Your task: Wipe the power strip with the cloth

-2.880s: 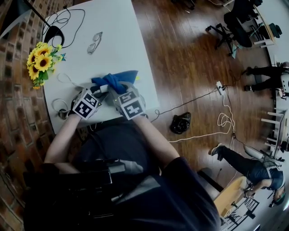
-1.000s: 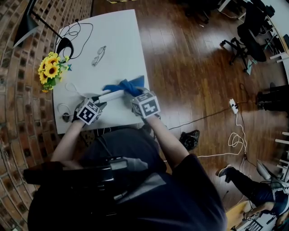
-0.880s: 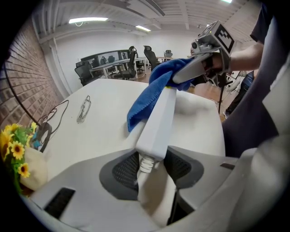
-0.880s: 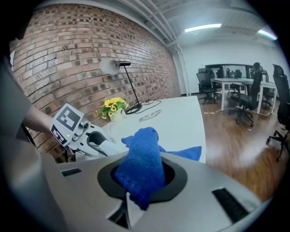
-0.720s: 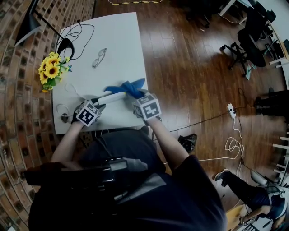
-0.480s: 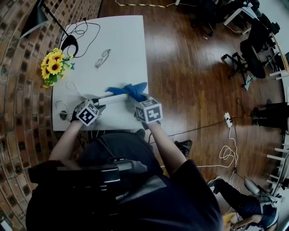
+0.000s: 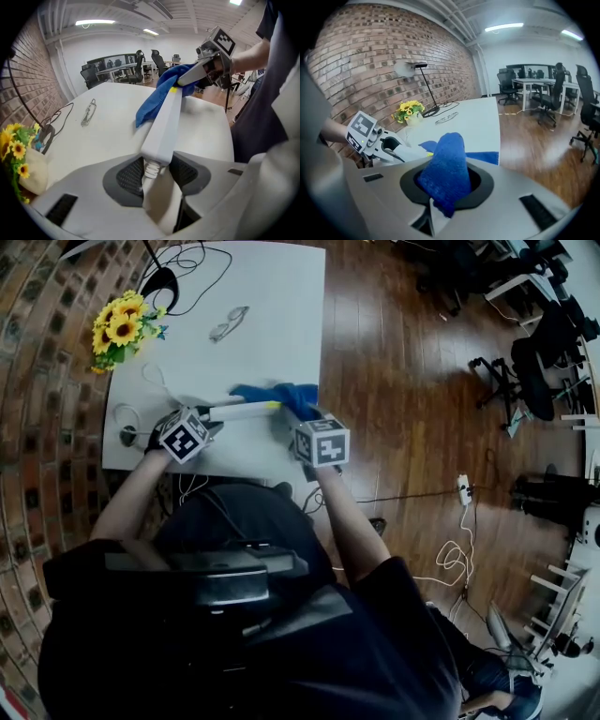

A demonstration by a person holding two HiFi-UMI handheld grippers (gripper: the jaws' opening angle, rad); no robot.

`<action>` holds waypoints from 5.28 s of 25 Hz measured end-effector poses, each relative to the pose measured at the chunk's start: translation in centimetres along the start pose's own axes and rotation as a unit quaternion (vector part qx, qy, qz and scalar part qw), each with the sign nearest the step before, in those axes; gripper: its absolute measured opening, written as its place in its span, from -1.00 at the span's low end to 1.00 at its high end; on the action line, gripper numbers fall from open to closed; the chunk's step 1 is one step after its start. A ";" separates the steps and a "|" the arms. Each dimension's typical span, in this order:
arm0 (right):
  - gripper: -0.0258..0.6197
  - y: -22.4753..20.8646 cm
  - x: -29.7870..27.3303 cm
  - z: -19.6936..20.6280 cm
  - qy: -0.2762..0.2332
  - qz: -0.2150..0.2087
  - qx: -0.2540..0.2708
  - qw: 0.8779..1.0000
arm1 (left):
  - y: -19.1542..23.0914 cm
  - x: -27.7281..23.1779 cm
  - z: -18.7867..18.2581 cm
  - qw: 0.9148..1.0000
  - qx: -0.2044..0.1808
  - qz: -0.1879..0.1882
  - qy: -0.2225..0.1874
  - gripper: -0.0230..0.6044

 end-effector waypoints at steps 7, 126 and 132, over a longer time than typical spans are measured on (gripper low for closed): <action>-0.73 0.8 -0.3 -0.4 0.008 0.040 0.056 0.998 | 0.0 -0.1 0.1 1.000 0.008 0.006 -0.005 -0.36; -0.72 10.2 -2.3 1.5 0.024 -0.063 0.189 0.980 | -0.3 1.8 1.8 0.957 -0.212 -0.175 -0.092 -0.37; -0.72 11.3 -2.1 2.6 0.034 -0.057 0.222 0.973 | -0.1 2.0 2.5 0.976 -0.147 -0.140 -0.082 -0.25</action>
Point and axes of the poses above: the fingertips, and each gripper's own axes: x backward along the fingers, y to its left, z out of its underside, the point moved 4 cm from there along x, backward along the fingers, and after that the axes turned 3 degrees about -z, right-handed, at the moved point
